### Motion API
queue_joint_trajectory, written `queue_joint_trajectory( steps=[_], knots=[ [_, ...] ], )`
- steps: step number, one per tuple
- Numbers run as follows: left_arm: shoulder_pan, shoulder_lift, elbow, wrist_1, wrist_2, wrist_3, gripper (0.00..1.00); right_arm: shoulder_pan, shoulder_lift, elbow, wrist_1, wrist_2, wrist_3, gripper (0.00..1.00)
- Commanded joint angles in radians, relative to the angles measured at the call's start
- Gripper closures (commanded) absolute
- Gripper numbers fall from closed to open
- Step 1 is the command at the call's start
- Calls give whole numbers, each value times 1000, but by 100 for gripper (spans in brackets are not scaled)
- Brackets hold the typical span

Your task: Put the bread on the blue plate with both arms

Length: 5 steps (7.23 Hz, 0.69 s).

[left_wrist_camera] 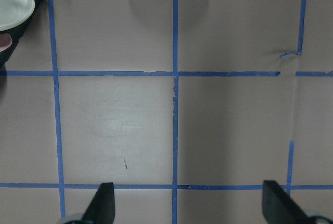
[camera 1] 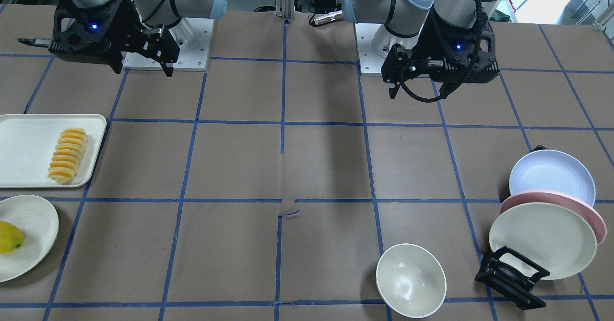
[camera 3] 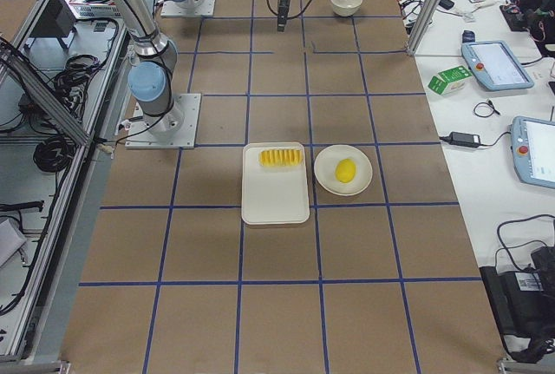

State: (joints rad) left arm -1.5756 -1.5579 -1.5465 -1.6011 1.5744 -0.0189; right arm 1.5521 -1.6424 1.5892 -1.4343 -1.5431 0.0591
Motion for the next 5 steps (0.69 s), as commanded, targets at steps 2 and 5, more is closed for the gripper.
queue_joint_trajectory(
  steps=[2, 5],
  knots=[
    [9, 10, 8, 0, 1, 2, 0, 0, 1, 0, 0, 0, 1, 0],
    [282, -1, -36, -43, 7, -97, 0, -1, 3, 0, 2, -9, 18, 0]
  ],
)
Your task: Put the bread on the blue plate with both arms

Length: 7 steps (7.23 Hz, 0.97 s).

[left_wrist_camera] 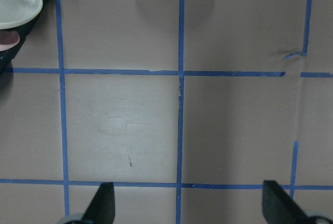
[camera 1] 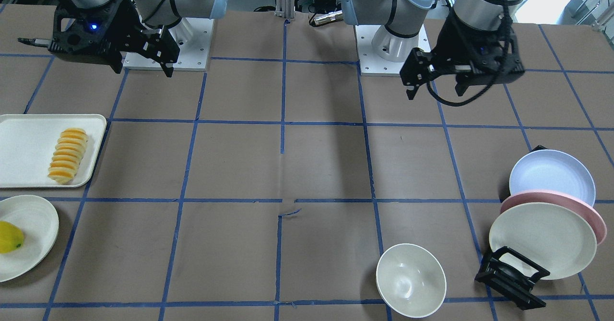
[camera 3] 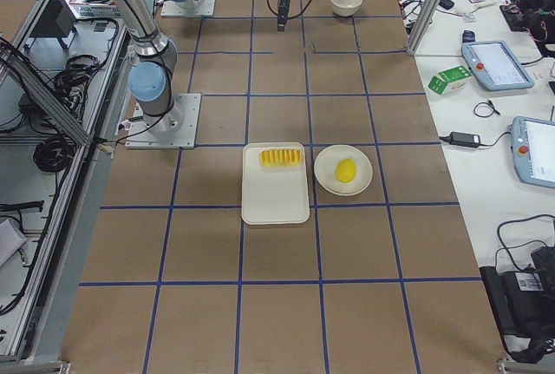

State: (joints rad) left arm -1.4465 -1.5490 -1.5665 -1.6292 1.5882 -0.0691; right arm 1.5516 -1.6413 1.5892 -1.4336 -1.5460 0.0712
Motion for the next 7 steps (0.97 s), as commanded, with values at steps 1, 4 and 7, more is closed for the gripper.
queue_joint_trajectory(
  steps=[1, 4, 7],
  knots=[
    [299, -13, -18, -6, -29, -44, 0, -5, 6, 1, -1, -6, 1, 0],
    [587, -150, -24, 152, 110, 153, 0, -126, 32, 61, -21, -168, -11, 0],
    [636, -349, -23, 360, 203, 209, 0, -341, 31, 240, -268, -227, -297, 0]
  ],
)
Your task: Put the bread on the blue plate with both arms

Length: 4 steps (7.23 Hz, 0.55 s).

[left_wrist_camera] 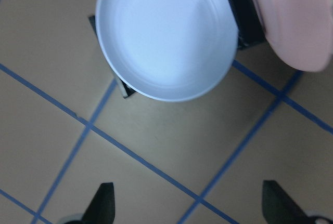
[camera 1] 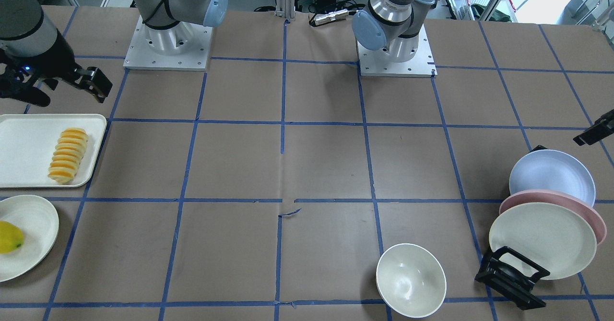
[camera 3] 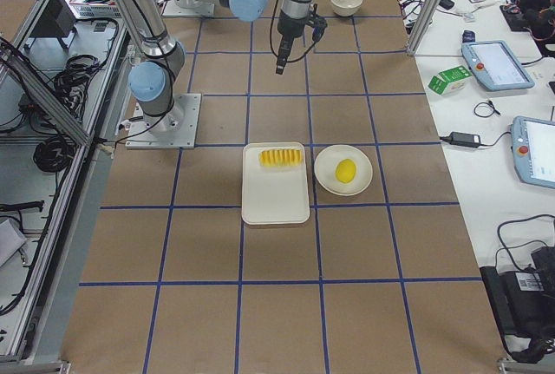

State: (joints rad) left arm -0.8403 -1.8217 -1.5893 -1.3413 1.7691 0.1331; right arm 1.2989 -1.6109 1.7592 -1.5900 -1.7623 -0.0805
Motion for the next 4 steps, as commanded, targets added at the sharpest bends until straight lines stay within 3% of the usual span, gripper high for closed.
queue_joint_trajectory(
  steps=[1, 3, 4],
  knots=[
    [35, -137, 0, 106, 20, 0, 0, -152, 2, 127, -169, 7, -206, 0],
    [40, -180, 0, 203, 18, 19, 0, -173, 73, 215, -421, 37, -277, 0],
    [46, -185, -1, 197, 21, 45, 0, -211, 116, 218, -435, 38, -285, 0]
  ],
)
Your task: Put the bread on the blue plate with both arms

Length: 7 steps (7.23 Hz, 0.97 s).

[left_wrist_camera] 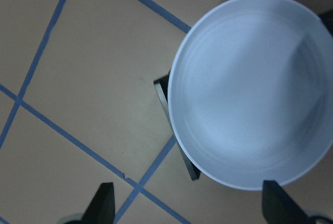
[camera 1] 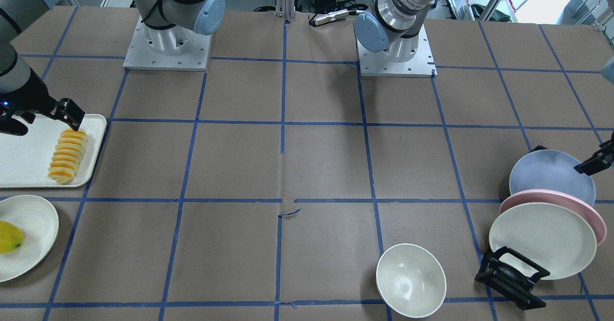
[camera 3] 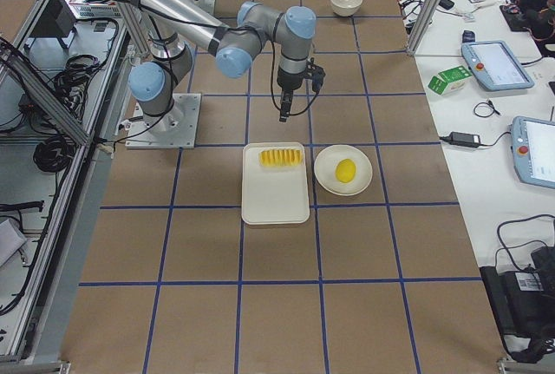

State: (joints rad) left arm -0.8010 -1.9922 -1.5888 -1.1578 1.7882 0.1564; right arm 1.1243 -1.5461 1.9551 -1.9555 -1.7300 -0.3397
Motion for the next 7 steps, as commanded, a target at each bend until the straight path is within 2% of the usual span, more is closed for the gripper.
queue_joint_trajectory(
  steps=[1, 2, 3, 4, 7],
  knots=[
    [9, -26, -14, 17, -1, 23, 0, -78, 110, 21, -74, 9, -39, 0],
    [9, -30, -22, 23, -10, 6, 5, -109, 165, 18, -83, 10, -100, 0],
    [11, -34, -25, 18, -19, 18, 17, -133, 208, 18, -118, 45, -105, 0],
    [16, -33, -27, 9, -12, 23, 39, -138, 243, 19, -123, 58, -110, 0],
    [28, -30, -25, -23, -13, 26, 52, -141, 311, 15, -166, 55, -159, 0]
  ],
)
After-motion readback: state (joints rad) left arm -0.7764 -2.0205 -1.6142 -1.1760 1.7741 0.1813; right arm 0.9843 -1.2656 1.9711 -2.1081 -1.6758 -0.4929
